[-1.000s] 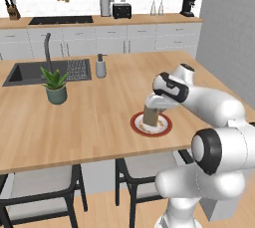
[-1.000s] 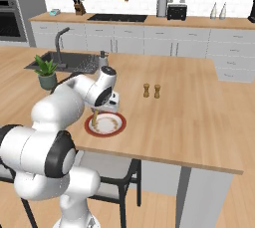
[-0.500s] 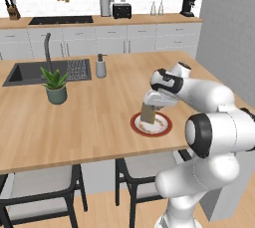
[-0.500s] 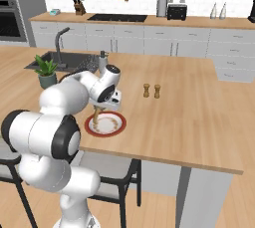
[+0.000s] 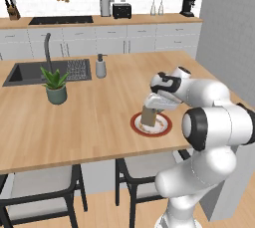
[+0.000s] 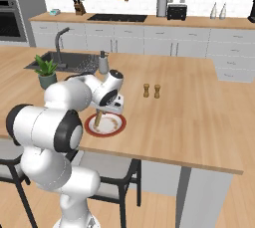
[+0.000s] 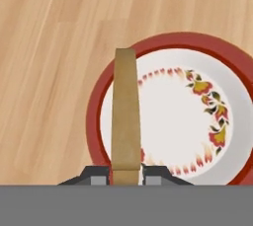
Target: Start the toaster. Once the lever pops up, take the bread to the plate on the dining counter.
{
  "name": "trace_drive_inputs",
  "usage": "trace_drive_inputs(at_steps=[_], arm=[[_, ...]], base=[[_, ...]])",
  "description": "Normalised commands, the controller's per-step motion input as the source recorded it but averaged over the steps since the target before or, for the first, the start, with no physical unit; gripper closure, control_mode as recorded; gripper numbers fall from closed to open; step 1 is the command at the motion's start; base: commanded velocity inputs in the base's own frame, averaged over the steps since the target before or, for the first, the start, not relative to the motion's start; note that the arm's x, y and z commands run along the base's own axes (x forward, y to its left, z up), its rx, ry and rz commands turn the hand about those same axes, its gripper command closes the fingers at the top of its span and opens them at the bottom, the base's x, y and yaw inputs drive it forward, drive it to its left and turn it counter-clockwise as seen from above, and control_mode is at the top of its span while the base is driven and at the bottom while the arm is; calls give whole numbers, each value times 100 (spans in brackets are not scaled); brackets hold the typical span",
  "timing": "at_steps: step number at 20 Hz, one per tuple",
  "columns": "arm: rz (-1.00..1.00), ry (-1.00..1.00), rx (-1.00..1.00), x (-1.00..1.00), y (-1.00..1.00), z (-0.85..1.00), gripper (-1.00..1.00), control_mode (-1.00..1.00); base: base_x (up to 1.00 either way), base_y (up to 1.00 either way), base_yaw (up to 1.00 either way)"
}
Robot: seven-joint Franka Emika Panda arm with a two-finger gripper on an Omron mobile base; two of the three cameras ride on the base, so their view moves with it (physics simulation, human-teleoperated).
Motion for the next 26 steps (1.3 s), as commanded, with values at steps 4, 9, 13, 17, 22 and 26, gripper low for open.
trace_drive_inputs(at_steps=[4,9,13,17,22,26], arm=[[0,0,0,2,0,-22,100,-100],[0,0,0,5,0,-6,-100,-100],[0,0,0,0,0,0,-100,-100],[0,0,0,0,0,-1,-100,-100],[-5,-1,0,0,-20,0,-100,-100],[-21,0,0,-27,-46,18,-100,-100]], base=[[0,0,0],[0,0,0],[0,0,0],[0,0,0],[0,0,0],[0,0,0]])
